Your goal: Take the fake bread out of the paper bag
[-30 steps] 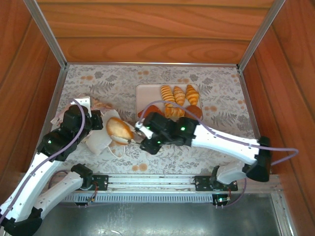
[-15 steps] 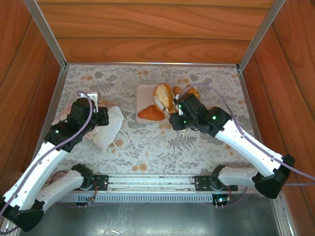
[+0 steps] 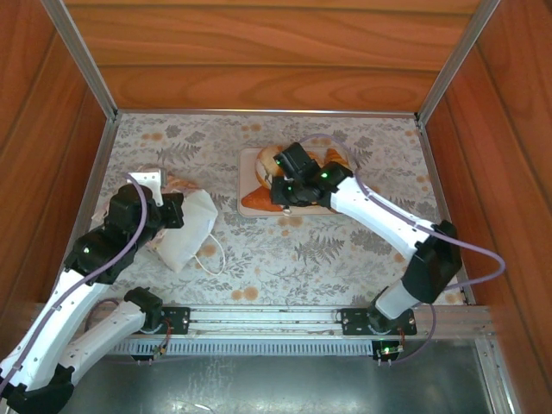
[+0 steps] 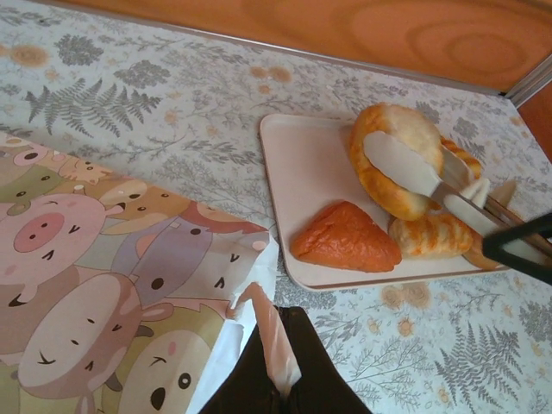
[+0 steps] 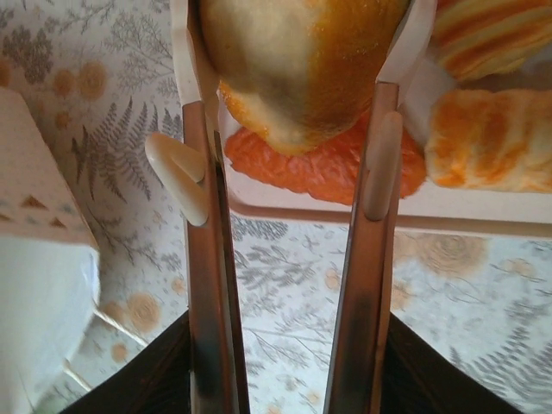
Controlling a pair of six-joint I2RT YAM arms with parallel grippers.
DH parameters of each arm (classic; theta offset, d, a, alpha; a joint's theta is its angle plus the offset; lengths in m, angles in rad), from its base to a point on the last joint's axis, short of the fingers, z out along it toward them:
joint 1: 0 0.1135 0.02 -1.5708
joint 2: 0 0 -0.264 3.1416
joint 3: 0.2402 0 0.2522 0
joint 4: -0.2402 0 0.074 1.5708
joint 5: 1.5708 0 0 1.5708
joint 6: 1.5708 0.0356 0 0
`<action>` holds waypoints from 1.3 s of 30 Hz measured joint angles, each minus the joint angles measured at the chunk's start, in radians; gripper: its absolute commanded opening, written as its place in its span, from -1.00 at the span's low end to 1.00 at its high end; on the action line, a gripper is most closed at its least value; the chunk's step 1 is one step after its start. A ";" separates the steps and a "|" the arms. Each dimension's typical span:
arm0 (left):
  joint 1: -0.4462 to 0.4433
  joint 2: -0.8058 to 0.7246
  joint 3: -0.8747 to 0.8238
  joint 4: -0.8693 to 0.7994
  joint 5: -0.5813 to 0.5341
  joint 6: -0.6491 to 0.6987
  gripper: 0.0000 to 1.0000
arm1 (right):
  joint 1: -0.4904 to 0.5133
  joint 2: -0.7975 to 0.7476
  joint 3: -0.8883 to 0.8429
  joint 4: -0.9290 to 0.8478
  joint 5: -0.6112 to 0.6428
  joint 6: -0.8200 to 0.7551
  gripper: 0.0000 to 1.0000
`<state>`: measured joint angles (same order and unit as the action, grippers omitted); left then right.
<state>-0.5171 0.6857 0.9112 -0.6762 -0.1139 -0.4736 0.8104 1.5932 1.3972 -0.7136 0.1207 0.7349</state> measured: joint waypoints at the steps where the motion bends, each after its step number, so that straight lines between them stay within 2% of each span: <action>1: 0.000 0.000 -0.003 0.001 0.000 0.008 -1.00 | 0.000 0.015 0.004 0.017 -0.007 0.020 -0.10; 9: 0.000 0.028 -0.010 0.002 0.036 0.097 -1.00 | 0.000 0.175 0.091 0.120 -0.043 0.209 -0.12; 13: 0.008 0.044 -0.010 0.003 0.061 0.144 -1.00 | 0.002 0.255 0.155 0.114 -0.042 0.279 -0.11; 20: 0.073 0.015 -0.011 0.003 0.113 0.214 -1.00 | 0.009 0.325 0.256 0.095 0.009 0.384 -0.07; 24: 0.098 0.006 -0.019 0.003 0.145 0.235 -1.00 | 0.021 0.369 0.323 0.087 0.042 0.426 -0.05; 33: 0.100 0.000 -0.028 0.003 0.172 0.243 -1.00 | 0.048 0.417 0.343 0.037 0.091 0.476 -0.05; 39: 0.105 0.000 -0.028 0.003 0.173 0.243 -1.00 | 0.048 0.430 0.343 0.040 0.090 0.488 0.06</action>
<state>-0.4126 0.6861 0.8829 -0.6735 0.0589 -0.2310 0.8581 2.0235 1.7405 -0.6735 0.2111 1.2224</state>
